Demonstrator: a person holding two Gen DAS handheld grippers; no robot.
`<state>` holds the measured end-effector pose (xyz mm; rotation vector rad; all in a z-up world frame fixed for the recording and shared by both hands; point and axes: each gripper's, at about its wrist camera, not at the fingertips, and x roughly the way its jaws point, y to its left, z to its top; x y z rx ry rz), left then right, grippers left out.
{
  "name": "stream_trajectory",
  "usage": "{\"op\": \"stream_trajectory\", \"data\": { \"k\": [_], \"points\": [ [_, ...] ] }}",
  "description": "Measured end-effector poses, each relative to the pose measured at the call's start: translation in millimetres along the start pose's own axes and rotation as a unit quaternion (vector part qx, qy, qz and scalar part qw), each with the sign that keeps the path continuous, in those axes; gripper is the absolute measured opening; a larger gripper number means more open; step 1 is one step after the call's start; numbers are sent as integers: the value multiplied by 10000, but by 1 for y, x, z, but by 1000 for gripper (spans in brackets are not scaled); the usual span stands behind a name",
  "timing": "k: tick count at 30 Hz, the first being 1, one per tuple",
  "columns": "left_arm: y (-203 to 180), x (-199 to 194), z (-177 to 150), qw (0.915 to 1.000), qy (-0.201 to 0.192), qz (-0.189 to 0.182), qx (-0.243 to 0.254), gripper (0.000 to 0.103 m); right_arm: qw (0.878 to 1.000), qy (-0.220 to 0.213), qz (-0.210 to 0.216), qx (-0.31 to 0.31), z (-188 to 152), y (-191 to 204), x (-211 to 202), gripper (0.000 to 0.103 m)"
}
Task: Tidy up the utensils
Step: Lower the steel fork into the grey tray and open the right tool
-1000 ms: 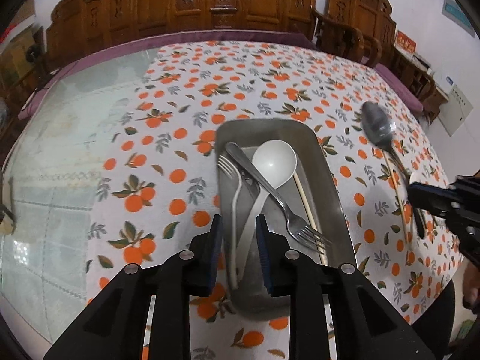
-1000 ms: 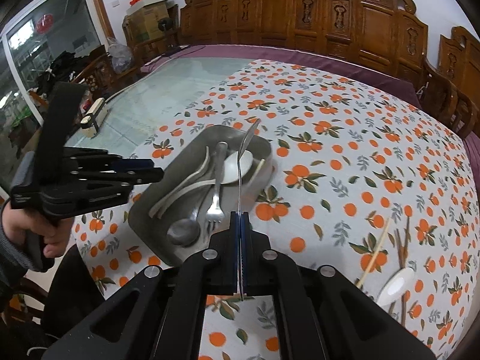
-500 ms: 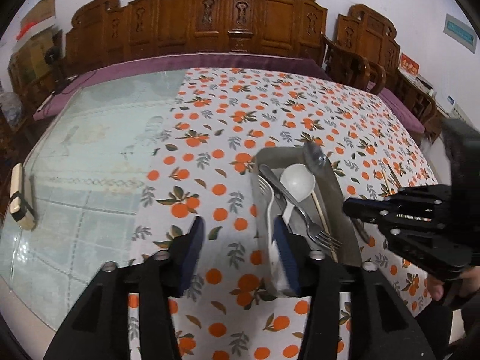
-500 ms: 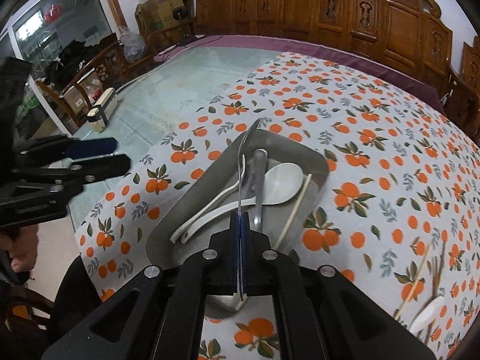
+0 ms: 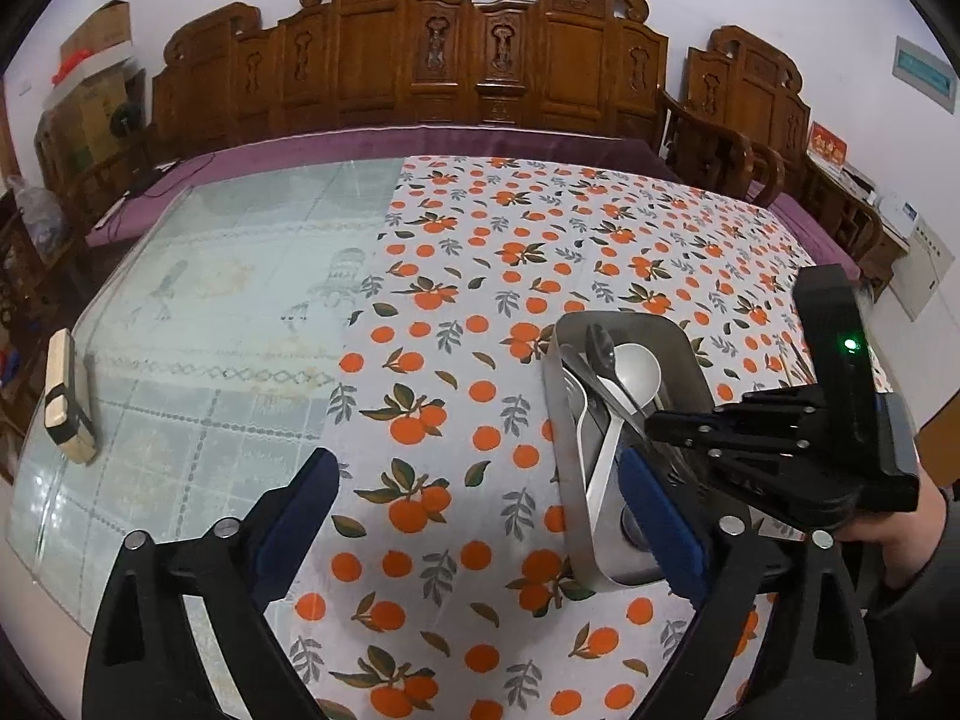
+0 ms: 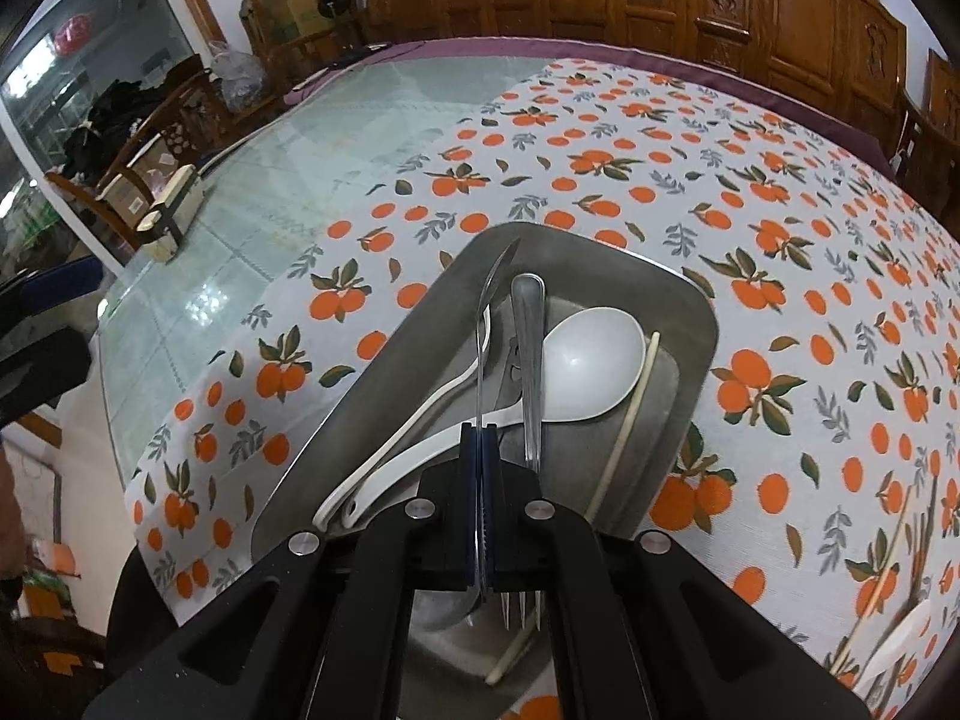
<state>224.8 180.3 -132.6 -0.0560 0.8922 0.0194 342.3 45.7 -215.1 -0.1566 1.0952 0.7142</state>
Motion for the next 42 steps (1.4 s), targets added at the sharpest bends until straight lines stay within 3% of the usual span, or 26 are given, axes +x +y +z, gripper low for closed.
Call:
{"op": "stream_trajectory", "data": {
  "k": [17, 34, 40, 42],
  "points": [
    [6, 7, -2, 10000, 60, -24, -32, 91, 9996, 179, 213, 74, 0, 13, 17, 5],
    [-32, -16, -8, 9999, -48, 93, 25, 91, 9986, -481, 218, 32, -30, -8, -77, 5],
    [-57, -15, -9, 9999, -26, 42, 94, 91, 9974, -718, 66, 79, -56, -28, -115, 21],
    [-67, -13, -9, 9999, -26, 6, 120, 91, 9969, -776, 4, 136, -66, -37, -125, 31]
  ]
}}
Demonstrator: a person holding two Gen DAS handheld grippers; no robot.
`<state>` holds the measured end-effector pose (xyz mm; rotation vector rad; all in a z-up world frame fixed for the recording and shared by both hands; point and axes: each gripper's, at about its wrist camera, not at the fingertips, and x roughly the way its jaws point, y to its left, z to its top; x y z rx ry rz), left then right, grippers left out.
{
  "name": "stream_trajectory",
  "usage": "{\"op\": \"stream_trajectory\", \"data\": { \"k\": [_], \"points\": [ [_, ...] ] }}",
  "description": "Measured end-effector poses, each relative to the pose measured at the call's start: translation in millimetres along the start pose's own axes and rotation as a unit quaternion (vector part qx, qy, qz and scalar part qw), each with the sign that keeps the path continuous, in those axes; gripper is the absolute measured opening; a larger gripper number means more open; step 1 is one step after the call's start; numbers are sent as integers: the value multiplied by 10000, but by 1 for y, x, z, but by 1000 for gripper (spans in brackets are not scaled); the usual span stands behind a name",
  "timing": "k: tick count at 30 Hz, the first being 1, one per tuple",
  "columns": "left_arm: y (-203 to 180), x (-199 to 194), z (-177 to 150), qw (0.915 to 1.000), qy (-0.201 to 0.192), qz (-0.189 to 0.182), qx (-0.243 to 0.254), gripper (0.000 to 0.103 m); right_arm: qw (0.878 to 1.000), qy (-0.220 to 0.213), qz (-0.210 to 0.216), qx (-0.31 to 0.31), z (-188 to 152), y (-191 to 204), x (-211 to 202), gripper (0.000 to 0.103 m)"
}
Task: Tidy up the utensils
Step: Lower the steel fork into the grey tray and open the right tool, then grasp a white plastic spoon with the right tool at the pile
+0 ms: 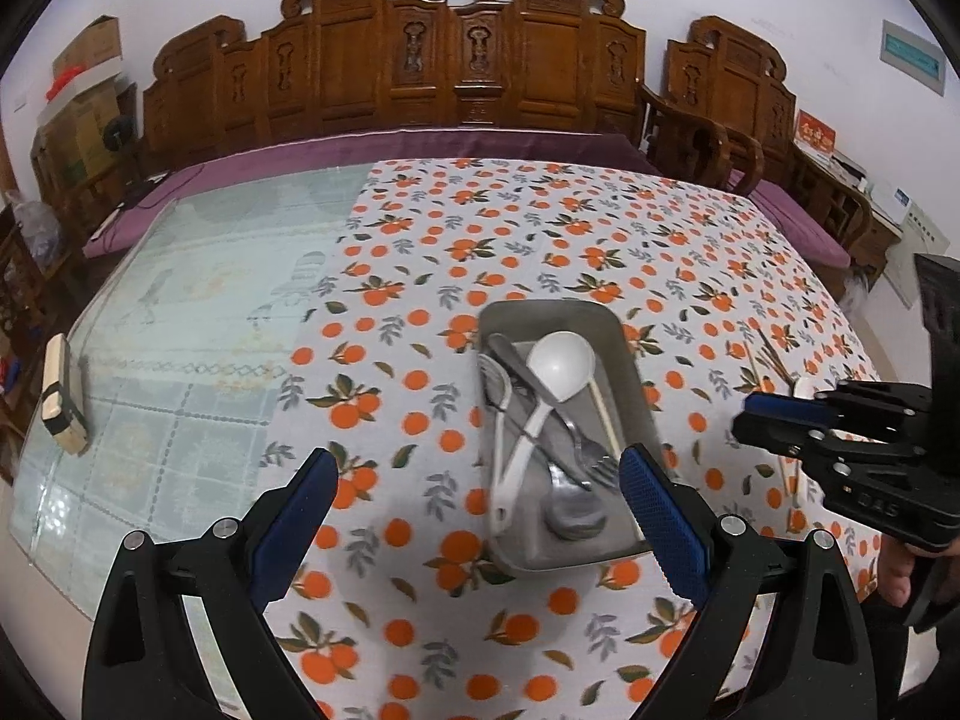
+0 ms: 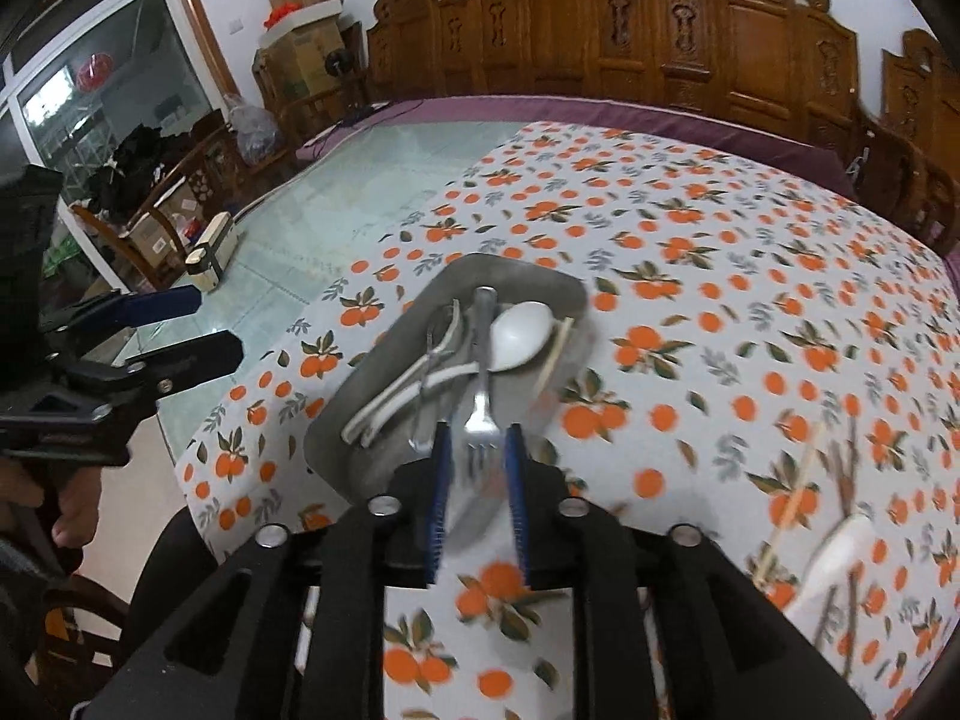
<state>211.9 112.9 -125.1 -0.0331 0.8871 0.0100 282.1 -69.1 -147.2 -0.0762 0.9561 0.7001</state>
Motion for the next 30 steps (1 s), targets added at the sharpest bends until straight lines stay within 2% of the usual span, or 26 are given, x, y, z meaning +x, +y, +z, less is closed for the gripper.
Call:
{"op": "stream_trajectory", "data": {
  "k": [9, 17, 22, 30],
  "points": [
    [-50, 17, -2, 9996, 90, -207, 142, 91, 9981, 55, -504, 339, -51, -60, -39, 36],
    [-93, 32, -3, 9983, 177, -436, 355, 91, 9929, 239, -957, 658, -87, -115, -53, 36],
    [-114, 44, -6, 9968, 288, -550, 506, 91, 9900, 347, -1024, 906, -97, -140, -41, 36],
    [-128, 53, -14, 9951, 416, -690, 576, 91, 9842, 597, -1136, 1221, -101, -158, -5, 36]
  ]
}}
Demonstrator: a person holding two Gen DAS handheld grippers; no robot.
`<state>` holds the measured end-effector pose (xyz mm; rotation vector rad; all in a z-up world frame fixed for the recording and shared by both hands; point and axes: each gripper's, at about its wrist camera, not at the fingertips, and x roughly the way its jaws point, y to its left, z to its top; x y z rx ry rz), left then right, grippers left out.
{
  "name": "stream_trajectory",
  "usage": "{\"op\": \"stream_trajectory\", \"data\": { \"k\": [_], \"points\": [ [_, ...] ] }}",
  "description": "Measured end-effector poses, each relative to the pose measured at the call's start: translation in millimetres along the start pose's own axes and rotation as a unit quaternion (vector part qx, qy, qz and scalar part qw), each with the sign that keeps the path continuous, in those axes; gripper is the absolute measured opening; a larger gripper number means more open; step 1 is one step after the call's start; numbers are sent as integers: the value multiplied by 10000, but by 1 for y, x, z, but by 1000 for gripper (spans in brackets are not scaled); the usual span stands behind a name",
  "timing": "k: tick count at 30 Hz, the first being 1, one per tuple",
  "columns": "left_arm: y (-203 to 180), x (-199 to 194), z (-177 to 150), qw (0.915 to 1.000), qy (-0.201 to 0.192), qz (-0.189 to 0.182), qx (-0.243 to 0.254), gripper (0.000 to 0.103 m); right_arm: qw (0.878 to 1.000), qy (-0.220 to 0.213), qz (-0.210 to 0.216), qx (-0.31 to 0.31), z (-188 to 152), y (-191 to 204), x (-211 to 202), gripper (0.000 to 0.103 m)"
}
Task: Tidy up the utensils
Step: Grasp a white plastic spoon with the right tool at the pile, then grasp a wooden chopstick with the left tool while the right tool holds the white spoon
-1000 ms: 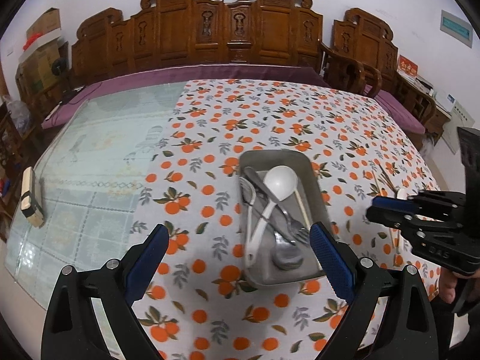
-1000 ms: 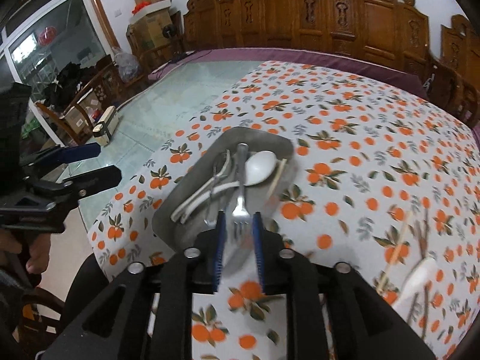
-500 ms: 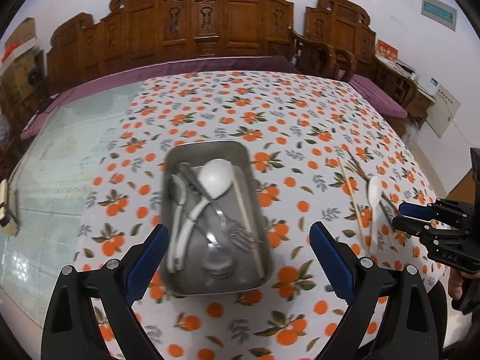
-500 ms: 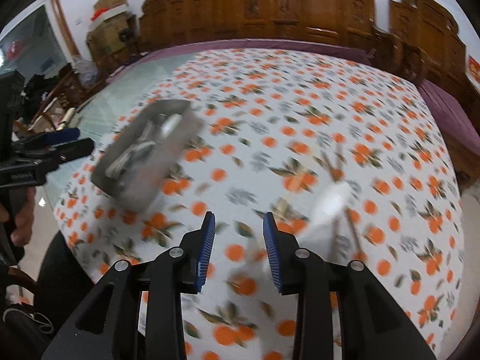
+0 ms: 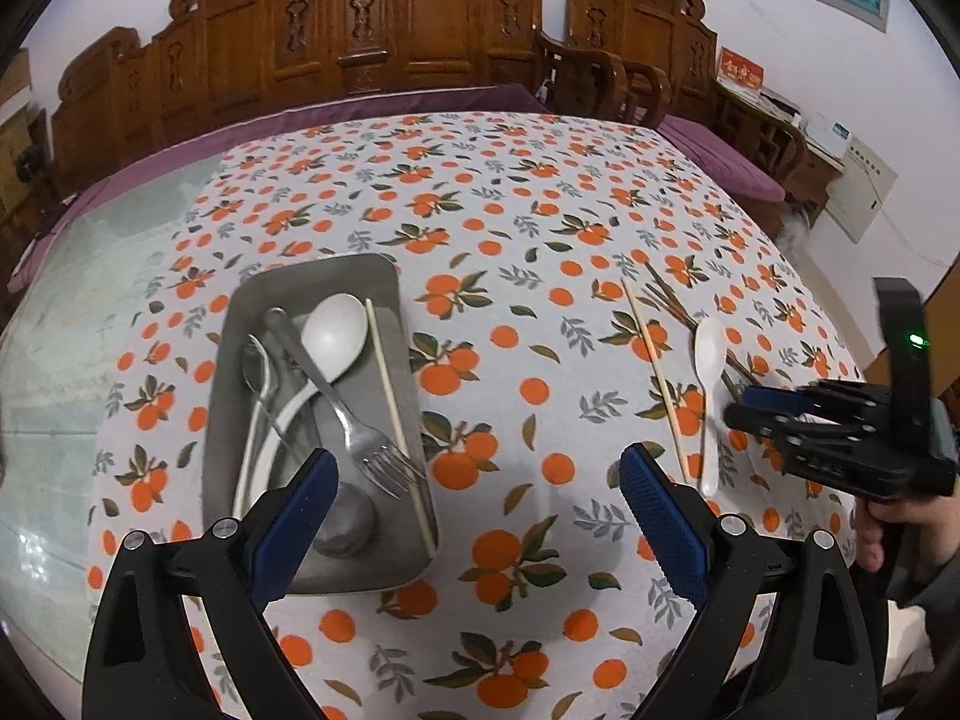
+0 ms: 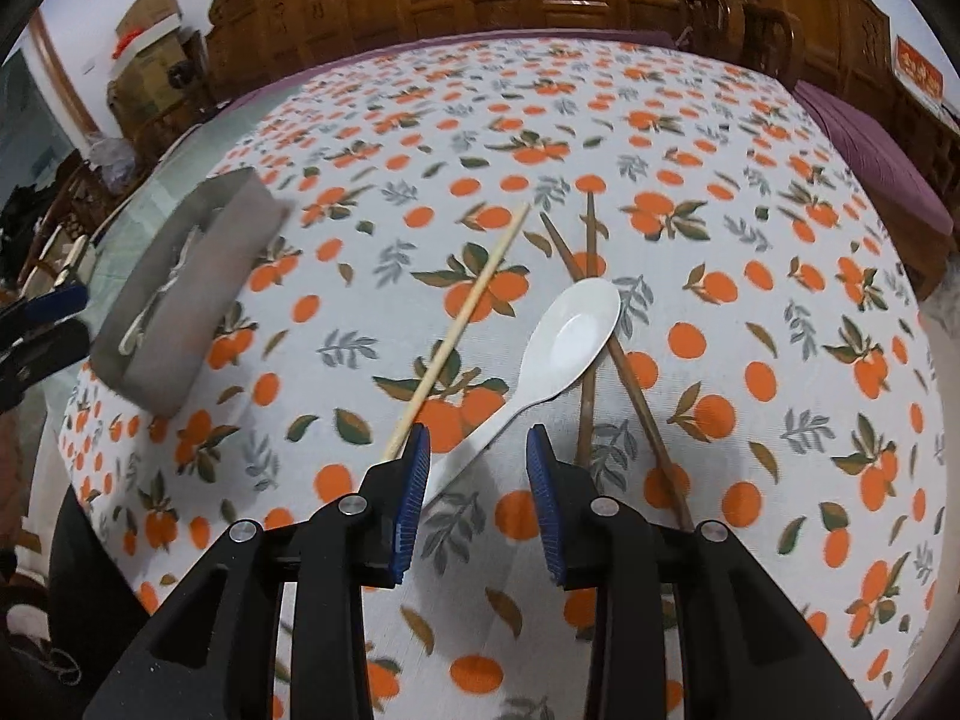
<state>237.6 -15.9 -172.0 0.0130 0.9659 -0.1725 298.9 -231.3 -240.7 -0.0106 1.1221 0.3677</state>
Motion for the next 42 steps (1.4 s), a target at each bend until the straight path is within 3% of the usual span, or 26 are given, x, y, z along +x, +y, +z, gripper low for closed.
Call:
{"op": "stream_trajectory", "data": {
  "k": [6, 10, 13, 15, 17, 22, 33, 42],
  "points": [
    [-3, -1, 0, 10000, -14, -95, 0, 91, 9995, 39, -260, 165, 7, 0, 19, 36],
    [-1, -2, 1, 9999, -49, -135, -36, 91, 9981, 96, -598, -86, 8, 13, 26, 38],
    [0, -1, 1, 9999, -39, -148, -37, 91, 9965, 155, -784, -262, 7, 18, 27, 31],
    [-1, 0, 1, 9999, -16, -152, -29, 91, 9964, 229, -788, -234, 6, 16, 25, 16],
    [-3, 2, -1, 9999, 8, -168, -16, 91, 9969, 285, -706, -223, 4, 14, 23, 9],
    [-18, 9, -3, 9996, 103, -177, 171, 91, 9978, 306, -556, -169, -3, 7, 16, 8],
    [-66, 45, 6, 9977, 307, -342, 492, 91, 9994, -269, -221, -53, 1, -9, -40, 9],
    [-108, 84, 16, 9946, 496, -470, 782, 90, 9986, -474, -244, -8, -4, -34, -70, 9]
  ]
}}
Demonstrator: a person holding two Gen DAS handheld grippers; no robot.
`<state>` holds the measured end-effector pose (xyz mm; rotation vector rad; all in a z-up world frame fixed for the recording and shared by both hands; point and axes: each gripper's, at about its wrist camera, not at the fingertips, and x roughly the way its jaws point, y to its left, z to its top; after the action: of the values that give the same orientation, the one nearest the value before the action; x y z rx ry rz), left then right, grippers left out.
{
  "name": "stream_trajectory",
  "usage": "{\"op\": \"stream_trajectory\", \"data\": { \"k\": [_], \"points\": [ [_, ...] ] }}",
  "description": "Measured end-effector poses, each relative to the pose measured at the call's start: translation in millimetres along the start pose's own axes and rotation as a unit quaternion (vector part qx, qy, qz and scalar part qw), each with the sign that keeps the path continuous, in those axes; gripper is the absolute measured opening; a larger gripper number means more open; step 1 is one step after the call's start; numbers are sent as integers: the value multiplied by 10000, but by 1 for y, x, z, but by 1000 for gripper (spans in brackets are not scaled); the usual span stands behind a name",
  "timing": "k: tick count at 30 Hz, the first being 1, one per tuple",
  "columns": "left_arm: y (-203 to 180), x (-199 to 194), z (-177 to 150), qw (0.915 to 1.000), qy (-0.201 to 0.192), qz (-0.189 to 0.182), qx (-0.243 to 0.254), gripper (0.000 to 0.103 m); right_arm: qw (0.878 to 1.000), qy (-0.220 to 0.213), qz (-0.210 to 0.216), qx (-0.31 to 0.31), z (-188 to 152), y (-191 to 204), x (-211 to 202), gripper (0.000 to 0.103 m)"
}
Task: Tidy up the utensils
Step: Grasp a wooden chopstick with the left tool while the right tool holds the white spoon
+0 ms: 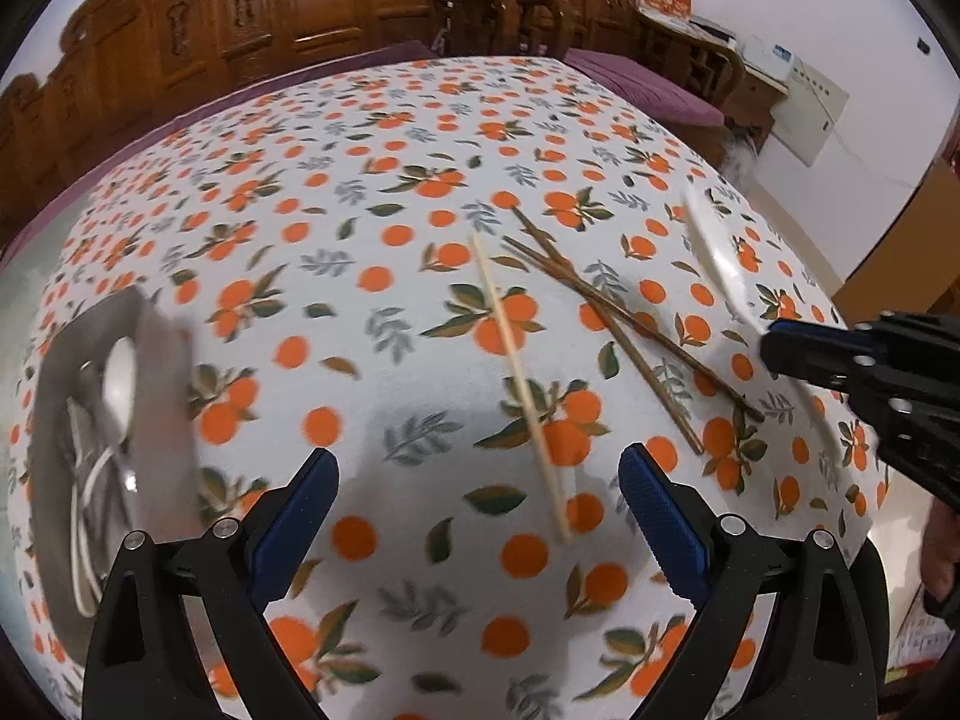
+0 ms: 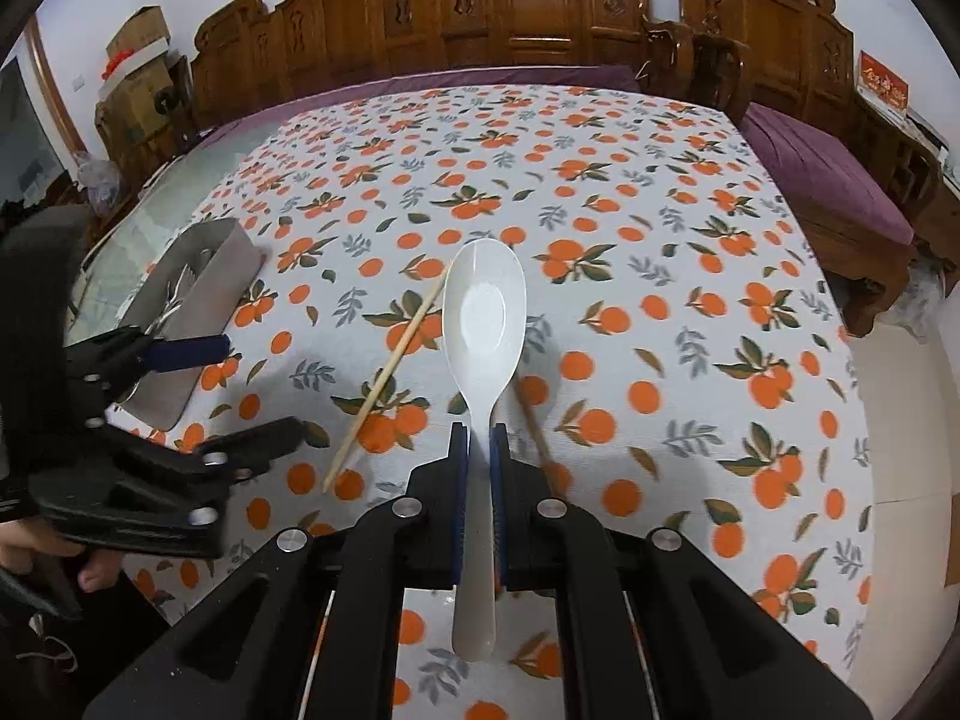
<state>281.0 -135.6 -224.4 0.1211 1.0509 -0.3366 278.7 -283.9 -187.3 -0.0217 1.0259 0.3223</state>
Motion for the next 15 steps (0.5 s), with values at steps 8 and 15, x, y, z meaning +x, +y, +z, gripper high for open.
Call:
{"op": "stream_trajectory", "data": {
  "k": [8, 15],
  "points": [
    [-13, 33, 15, 9997, 234, -65, 29, 65, 9999, -29, -20, 141, -6, -22, -4, 9],
    [-18, 54, 27, 9994, 341, 2, 16, 47, 9998, 7, -32, 198, -11, -31, -4, 9]
  ]
}}
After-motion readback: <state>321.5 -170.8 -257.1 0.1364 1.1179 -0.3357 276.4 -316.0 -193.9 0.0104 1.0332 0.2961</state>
